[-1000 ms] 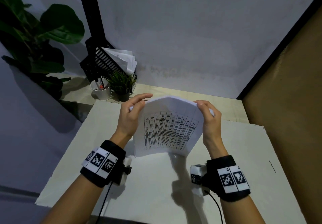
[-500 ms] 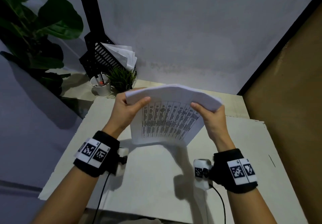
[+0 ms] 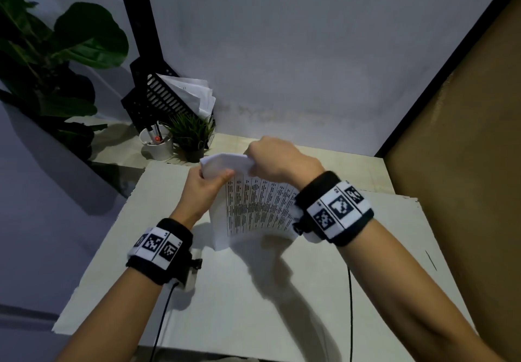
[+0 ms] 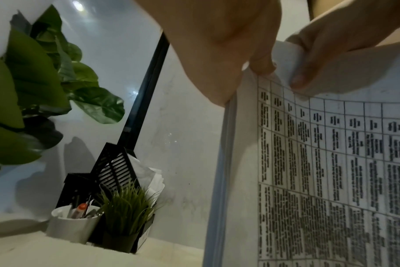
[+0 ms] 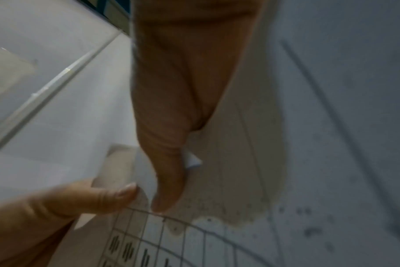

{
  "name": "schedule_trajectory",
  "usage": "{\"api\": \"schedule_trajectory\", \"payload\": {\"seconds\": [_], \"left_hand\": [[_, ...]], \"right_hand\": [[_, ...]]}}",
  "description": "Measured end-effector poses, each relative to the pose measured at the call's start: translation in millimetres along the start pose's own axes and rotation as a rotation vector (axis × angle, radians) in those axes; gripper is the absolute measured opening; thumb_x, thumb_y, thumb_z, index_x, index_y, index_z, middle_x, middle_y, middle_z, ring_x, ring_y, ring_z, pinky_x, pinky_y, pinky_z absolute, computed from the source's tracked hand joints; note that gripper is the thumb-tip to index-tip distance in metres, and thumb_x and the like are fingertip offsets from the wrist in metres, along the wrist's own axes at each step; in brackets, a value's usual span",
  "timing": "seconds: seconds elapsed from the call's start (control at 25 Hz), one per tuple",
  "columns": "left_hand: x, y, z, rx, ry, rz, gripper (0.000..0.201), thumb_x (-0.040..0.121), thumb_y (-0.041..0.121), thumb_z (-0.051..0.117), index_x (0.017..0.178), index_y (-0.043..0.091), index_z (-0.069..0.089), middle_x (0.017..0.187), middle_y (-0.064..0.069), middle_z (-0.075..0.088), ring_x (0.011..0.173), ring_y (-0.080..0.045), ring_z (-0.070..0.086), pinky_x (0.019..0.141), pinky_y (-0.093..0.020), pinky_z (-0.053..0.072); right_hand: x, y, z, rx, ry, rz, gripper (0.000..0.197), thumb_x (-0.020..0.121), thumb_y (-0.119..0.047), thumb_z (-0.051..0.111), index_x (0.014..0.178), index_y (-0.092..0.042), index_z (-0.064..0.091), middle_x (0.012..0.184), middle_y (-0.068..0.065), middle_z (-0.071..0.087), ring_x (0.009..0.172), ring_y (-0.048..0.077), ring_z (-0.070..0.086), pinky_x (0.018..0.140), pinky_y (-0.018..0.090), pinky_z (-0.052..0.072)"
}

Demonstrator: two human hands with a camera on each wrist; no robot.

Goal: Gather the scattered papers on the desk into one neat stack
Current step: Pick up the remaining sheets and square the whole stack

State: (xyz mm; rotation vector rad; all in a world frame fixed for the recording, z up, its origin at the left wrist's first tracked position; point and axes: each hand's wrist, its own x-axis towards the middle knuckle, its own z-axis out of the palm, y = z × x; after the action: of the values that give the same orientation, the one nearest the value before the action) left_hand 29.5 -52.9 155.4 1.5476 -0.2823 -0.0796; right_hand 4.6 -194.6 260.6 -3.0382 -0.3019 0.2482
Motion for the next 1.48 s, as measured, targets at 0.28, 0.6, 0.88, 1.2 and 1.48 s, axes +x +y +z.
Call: {"api": "schedule_trajectory", "payload": {"seconds": [0.28,0.6,0.88,1.2,1.48], "left_hand": [[-9,-40,-38,0.339,-0.394,-0.231,0.027,0.070,0.033,0.072,0.087,0.011,0.072,0.081,-0.011,0.073,0.074,-0.022,0.065,0.068,-0.037,0.053],[-3,-27,-19,-0.348,-0.310,-0.222,0.055,0.049,0.037,0.085,0.098,0.016,0.070,0.097,0.000,0.074,0.091,-0.018,0.069,0.076,-0.029,0.057],[-13,-38,21,-0.066,-0.092,-0.060,0.033,0.077,0.011,0.069,0.074,0.043,0.072,0.071,0.021,0.072,0.073,0.005,0.065,0.076,-0.026,0.055],[-54,-93,16,-0.029,-0.068,-0.212,0.028,0.080,0.015,0.067,0.107,0.009,0.064,0.088,0.010,0.074,0.087,-0.009,0.067,0.069,-0.020,0.053],[-51,-100,-2,-0.046,-0.102,-0.352,0.045,0.059,0.038,0.074,0.101,0.026,0.064,0.103,-0.004,0.071,0.099,-0.023,0.065,0.087,-0.042,0.053]], "right_hand": [[-63,63,-33,0.310,0.280,-0.062,0.013,0.082,-0.015,0.066,0.070,-0.020,0.068,0.055,-0.009,0.050,0.060,0.001,0.050,0.053,0.022,0.033],[-142,140,25,1.164,0.658,0.261,0.004,0.065,-0.034,0.074,0.065,-0.037,0.075,0.057,-0.023,0.068,0.056,-0.008,0.059,0.057,0.008,0.047],[-132,127,125,1.377,0.940,0.481,0.034,0.083,0.004,0.058,0.072,-0.025,0.071,0.066,-0.023,0.071,0.065,-0.008,0.062,0.061,0.010,0.051],[-111,110,223,1.463,0.632,0.811,0.021,0.080,-0.002,0.065,0.099,-0.007,0.061,0.097,0.011,0.064,0.101,0.034,0.059,0.076,0.034,0.051],[-115,110,233,1.508,0.617,0.789,0.023,0.080,-0.001,0.064,0.102,-0.007,0.057,0.087,0.004,0.064,0.090,0.026,0.059,0.067,0.024,0.052]]}}
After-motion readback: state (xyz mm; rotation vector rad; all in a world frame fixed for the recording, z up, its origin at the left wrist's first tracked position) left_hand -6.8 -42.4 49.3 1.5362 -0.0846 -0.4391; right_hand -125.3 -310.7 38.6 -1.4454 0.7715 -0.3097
